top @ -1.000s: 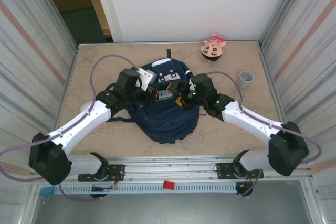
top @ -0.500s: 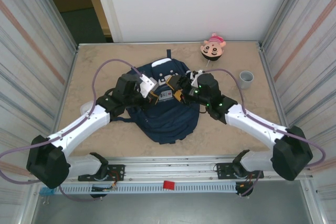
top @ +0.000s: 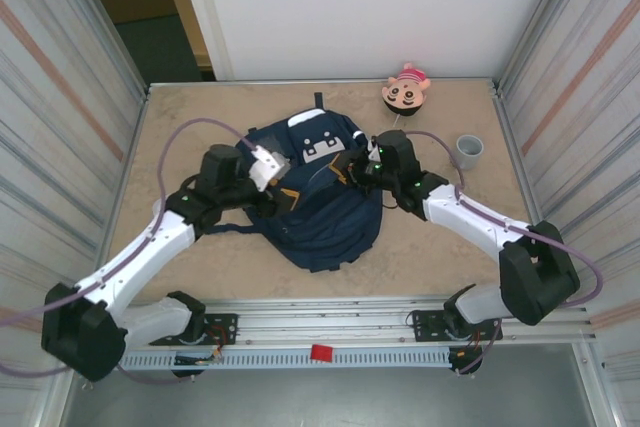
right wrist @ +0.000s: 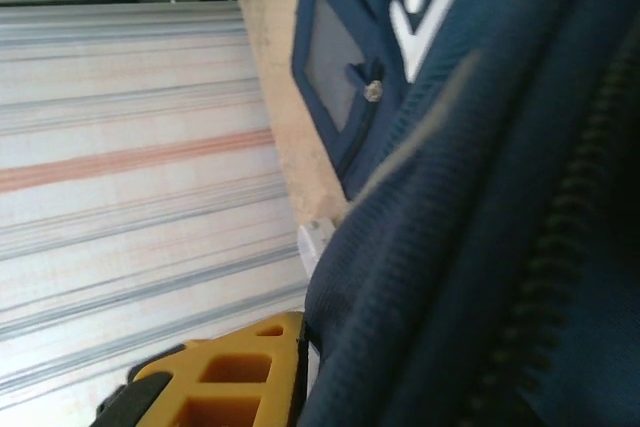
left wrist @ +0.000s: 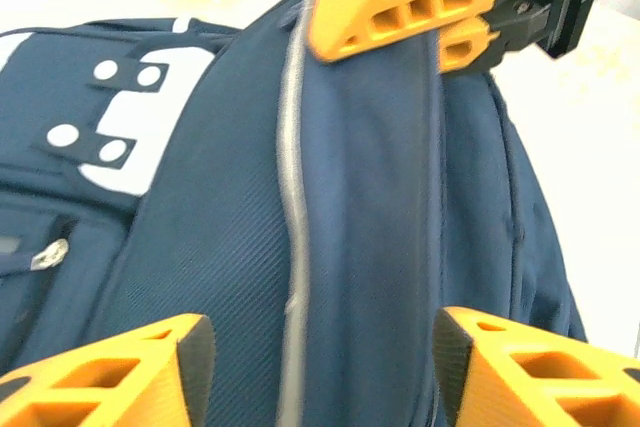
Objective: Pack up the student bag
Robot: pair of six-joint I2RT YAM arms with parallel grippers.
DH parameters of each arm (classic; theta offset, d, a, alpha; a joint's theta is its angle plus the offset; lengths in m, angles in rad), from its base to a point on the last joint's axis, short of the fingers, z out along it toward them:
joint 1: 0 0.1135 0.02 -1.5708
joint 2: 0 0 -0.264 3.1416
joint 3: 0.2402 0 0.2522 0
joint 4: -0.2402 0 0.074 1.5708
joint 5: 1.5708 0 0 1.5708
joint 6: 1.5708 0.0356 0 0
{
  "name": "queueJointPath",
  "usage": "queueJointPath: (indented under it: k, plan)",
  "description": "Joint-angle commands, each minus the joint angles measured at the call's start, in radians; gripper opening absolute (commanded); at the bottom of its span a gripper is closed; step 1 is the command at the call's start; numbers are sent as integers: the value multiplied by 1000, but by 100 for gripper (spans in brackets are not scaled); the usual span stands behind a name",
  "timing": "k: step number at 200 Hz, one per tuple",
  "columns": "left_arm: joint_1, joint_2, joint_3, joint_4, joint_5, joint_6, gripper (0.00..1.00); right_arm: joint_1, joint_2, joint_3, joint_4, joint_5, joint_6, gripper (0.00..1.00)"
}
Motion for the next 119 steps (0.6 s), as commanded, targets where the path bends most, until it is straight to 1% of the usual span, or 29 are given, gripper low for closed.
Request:
queueJointPath:
  k: [1, 9, 22, 36, 44, 56, 66, 83, 98, 119]
  plan:
    - [95, -45, -59, -61, 175, 110, 65, -39, 0, 75, -79, -107, -110, 12]
    - [110, -44, -55, -125, 182, 219, 66, -45, 4, 85, -96, -123, -125, 12]
    - [109, -26, -45, -230, 140, 384, 67, -56, 11, 95, -111, -145, -141, 13]
    - [108, 12, -41, -270, 72, 469, 70, -67, 14, 96, -111, -155, -147, 13]
    - [108, 42, -43, -268, 38, 492, 72, -70, 15, 94, -110, -159, -148, 13]
    - [108, 96, -31, -274, 24, 527, 73, -73, 18, 94, -109, -165, -150, 13]
    - [108, 141, -18, -266, 22, 522, 74, -75, 19, 94, -112, -170, -153, 14]
    - [105, 203, -16, -203, 10, 507, 74, -79, 11, 86, -119, -171, -159, 15]
    - [99, 245, -19, -138, -1, 500, 72, -86, 4, 74, -119, -171, -158, 16]
    - [71, 294, -4, -119, 7, 514, 68, -92, -8, 60, -118, -172, -158, 16]
